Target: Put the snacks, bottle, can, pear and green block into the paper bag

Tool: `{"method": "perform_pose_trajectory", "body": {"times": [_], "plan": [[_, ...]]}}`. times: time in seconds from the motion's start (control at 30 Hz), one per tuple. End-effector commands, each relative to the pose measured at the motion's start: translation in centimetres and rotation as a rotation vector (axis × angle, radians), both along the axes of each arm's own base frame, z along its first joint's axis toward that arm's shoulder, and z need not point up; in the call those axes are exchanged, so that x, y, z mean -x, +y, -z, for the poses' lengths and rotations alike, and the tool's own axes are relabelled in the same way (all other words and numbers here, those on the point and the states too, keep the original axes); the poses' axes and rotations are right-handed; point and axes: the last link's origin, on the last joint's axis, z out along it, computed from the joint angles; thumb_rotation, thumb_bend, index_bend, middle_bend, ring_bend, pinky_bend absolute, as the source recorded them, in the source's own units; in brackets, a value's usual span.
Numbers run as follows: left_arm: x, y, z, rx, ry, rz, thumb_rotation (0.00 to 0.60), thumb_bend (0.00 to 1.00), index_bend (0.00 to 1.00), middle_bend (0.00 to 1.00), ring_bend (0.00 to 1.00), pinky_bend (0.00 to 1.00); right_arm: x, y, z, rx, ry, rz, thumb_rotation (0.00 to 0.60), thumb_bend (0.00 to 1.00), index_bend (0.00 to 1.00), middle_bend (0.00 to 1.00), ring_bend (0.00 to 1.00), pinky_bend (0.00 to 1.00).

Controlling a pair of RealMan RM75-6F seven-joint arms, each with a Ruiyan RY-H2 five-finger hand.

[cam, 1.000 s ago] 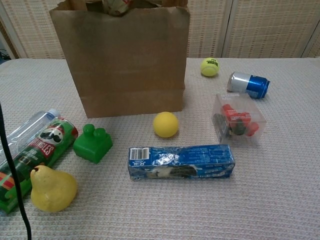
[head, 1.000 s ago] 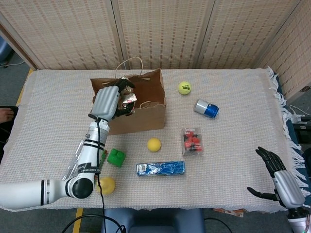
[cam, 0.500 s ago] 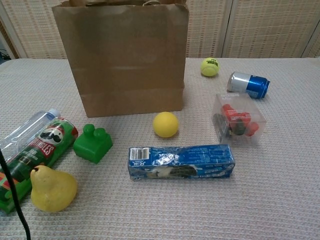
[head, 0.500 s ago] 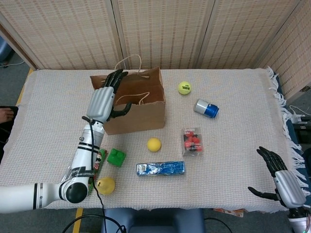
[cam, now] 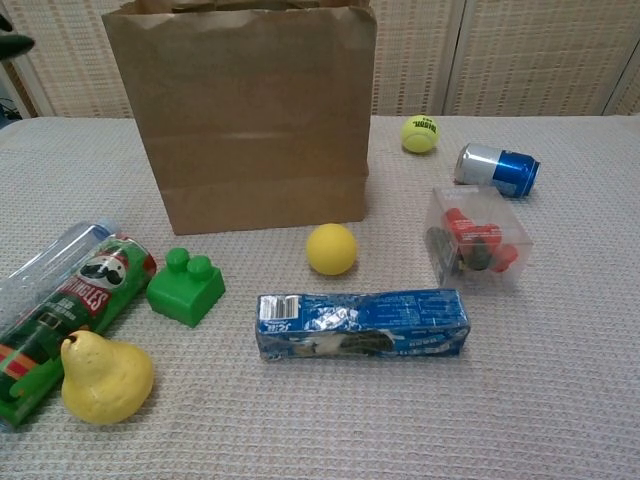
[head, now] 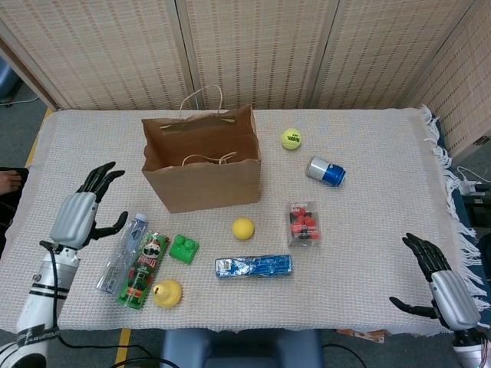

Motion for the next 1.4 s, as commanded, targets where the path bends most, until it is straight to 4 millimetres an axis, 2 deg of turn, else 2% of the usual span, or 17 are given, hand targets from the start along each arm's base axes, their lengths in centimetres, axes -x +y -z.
{"method": "perform_pose_trajectory", "body": {"times": [0.03,0.1,0.23,0.37,0.53,0.77,1.1,1.27,1.4], "plan": [[8.2,-4.1,-1.0,0.022,0.157,-0.042,0.6,0.39,0.13,0.0,0.0,0.23,0.0,0.0,0.1,-0.001,0.002,-0.001,0.6,0.0,0.0,0.0,0.0,0.0],[10.1,-4.6,-1.0,0.033,0.255,-0.009,0.6,0.39,0.13,0.0,0.0,0.23,-0.1,0.0,0.2,-0.004,0.005,-0.002,0.6,0.0,0.0,0.0,0.0,0.0],[13.6,-4.7,-1.3,0.065,0.625,0.165,0.6,0.39,0.09,0.0,0.0,0.21,-0.3,0.0,0.4,0.002,0.022,-0.023,0.6,0.0,0.0,0.0,0.0,0.0],[15.4,-4.5,-0.9,0.111,0.923,0.398,0.6,0.39,0.02,0.0,0.0,0.17,-0.5,0.1,0.6,0.004,0.03,-0.037,0.6,0.0,0.0,0.0,0.0,0.0],[16.5,-4.0,0.3,0.187,1.111,0.608,0.6,0.39,0.0,0.0,0.0,0.14,-0.6,0.1,0.8,0.003,0.035,-0.041,0.6,0.0,0.0,0.0,0.0,0.0],[15.6,-4.1,3.8,0.221,1.126,0.758,0.6,0.39,0.0,0.0,0.0,0.11,-0.6,-0.1,0.8,-0.001,0.029,-0.032,0.6,0.0,0.0,0.0,0.0,0.0],[12.8,-3.6,7.9,0.254,1.101,0.854,0.6,0.39,0.0,0.0,0.0,0.11,-0.5,-0.1,0.7,-0.014,0.02,-0.027,0.6,0.0,0.0,0.0,0.0,0.0],[12.5,-2.1,8.7,0.26,1.141,0.844,0.6,0.39,0.0,0.0,0.0,0.11,-0.4,-0.1,0.7,-0.026,0.015,-0.023,0.6,0.0,0.0,0.0,0.0,0.0],[12.6,-1.0,8.3,0.248,1.148,0.802,0.6,0.39,0.0,0.0,0.0,0.11,-0.4,-0.1,0.6,-0.031,0.013,-0.021,0.6,0.0,0.0,0.0,0.0,0.0]]}}
